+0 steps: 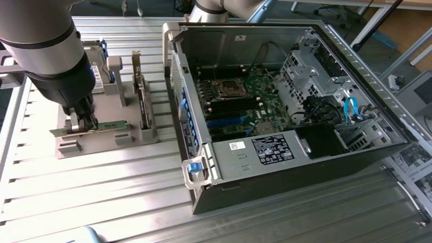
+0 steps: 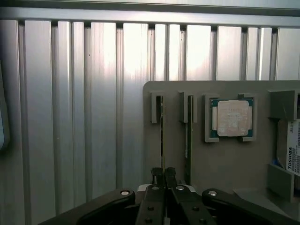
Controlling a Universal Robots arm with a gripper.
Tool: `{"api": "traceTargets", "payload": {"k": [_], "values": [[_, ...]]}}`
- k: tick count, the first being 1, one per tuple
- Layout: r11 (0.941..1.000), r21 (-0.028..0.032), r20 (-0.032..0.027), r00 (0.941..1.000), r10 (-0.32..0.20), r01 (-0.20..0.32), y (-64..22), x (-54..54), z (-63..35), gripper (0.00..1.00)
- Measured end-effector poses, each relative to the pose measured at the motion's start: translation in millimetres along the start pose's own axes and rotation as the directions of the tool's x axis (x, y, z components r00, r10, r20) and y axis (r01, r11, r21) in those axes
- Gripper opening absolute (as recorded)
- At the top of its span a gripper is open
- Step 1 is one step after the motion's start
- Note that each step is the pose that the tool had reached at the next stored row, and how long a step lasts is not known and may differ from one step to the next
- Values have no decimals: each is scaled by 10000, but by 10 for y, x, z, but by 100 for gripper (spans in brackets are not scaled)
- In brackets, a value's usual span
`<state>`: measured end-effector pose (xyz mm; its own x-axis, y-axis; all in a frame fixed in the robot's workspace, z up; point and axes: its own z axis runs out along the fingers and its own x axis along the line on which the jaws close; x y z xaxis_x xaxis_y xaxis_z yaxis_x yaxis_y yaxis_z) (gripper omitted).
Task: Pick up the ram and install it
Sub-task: 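Pick up the ram and move it above insertion slot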
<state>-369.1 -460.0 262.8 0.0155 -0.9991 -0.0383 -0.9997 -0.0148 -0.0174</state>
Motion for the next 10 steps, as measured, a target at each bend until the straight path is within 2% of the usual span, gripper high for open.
{"api": "traceTargets", "payload": {"k": [10], "values": [[10000,-1,0,10000,0,0,-2,-3,-90,12]]}}
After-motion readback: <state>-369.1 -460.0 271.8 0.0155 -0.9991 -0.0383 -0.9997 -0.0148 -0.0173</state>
